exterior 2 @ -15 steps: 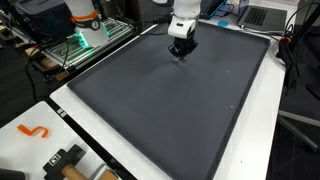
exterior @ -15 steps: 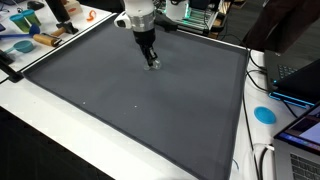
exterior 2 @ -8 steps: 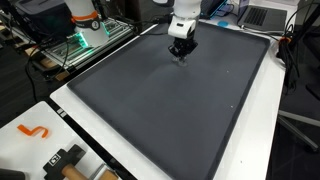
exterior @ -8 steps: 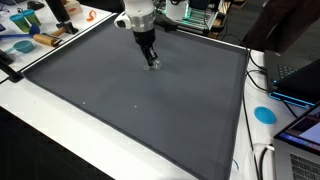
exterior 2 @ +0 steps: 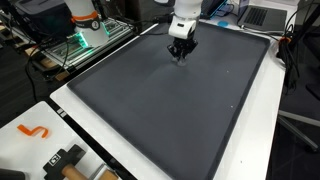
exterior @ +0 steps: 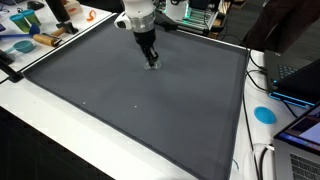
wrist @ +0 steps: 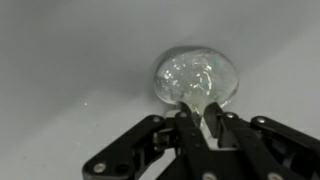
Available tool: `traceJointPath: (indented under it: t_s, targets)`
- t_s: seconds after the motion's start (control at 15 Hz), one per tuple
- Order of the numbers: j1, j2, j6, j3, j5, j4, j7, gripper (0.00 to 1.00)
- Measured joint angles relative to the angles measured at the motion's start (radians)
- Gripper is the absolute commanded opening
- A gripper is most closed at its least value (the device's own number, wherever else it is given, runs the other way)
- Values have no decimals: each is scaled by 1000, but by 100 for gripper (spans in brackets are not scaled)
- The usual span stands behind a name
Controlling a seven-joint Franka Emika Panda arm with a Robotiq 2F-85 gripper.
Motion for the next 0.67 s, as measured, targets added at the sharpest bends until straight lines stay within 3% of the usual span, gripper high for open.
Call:
traceJointPath:
  t_s: [0.4, 0.67]
  targets:
    - [0, 1, -18, -1, 0, 7, -4, 99]
    - [0, 0, -38, -2, -15, 19, -5, 100]
